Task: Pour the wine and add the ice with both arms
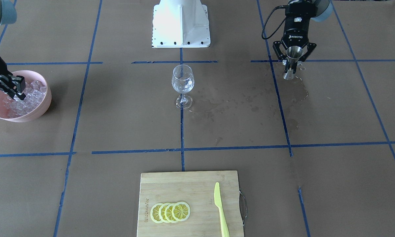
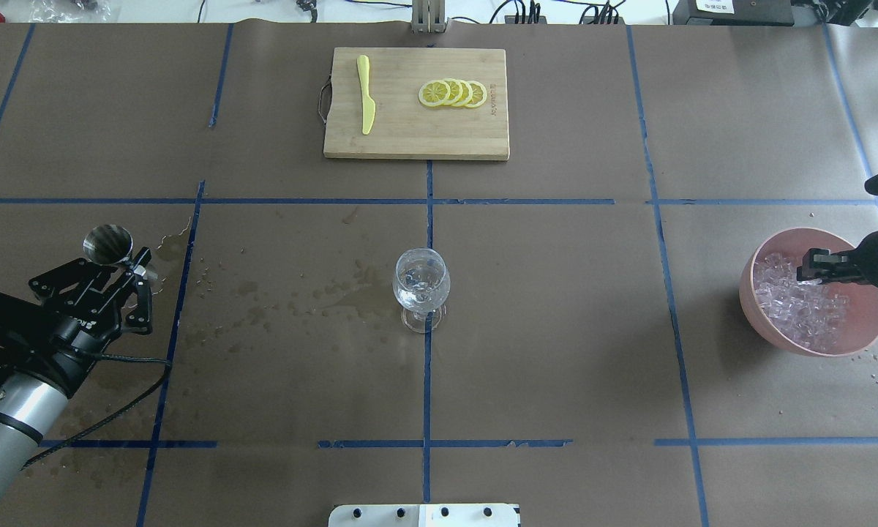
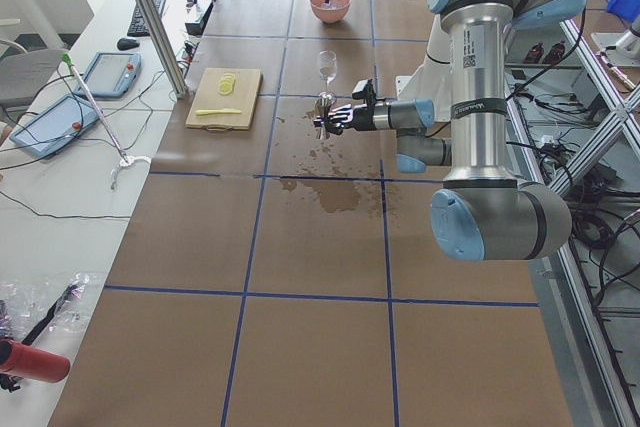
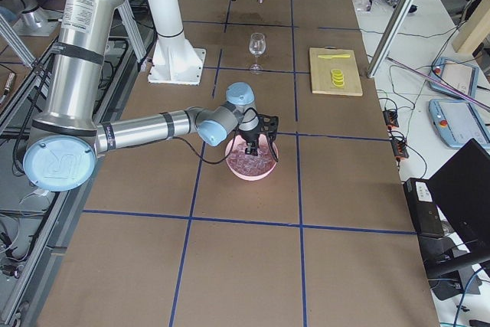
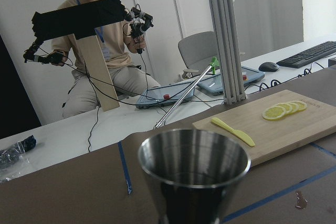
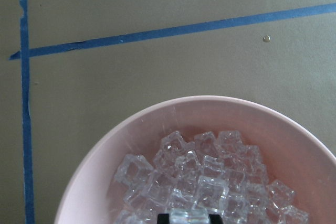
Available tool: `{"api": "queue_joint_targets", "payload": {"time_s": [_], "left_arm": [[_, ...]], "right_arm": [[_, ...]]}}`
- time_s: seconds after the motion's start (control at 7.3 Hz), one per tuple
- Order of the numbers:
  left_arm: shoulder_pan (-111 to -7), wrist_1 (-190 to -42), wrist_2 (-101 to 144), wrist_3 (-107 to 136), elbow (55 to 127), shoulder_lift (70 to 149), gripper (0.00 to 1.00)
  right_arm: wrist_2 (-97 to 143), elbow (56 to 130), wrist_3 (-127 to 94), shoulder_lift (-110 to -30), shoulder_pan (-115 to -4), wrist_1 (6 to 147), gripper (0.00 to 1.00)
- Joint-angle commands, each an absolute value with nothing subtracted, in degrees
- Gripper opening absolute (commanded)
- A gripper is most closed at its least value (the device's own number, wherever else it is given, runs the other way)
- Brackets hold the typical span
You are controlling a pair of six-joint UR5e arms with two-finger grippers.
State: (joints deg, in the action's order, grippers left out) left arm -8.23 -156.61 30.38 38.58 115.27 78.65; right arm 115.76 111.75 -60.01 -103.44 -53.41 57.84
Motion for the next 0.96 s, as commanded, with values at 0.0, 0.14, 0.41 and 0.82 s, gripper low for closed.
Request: {"api": "queue_joint_targets", "payload": {"time_s": [0.0,0.14,0.41,0.82], "left_arm": [[-8.3,-156.8,31.0,38.7,113.1,78.4,0.0],[-8.3,-156.8,31.3,44.8,111.5,78.1,0.0],[-8.3,-157.8,30.9,56.9,106.1,76.8,0.0],[-8.0,-158.4,29.0,63.1,104.8,76.8,0.0]], "right_arm": [[116.1,115.6,-59.9,-103.1,-55.5,58.2,0.0],[116.3,117.1,-59.9,-103.0,-55.9,58.2,0.0],[118.6,119.8,-60.7,-101.9,-56.7,58.3,0.0],[120.6,121.0,-66.1,-97.1,-57.0,58.2,0.0]]}}
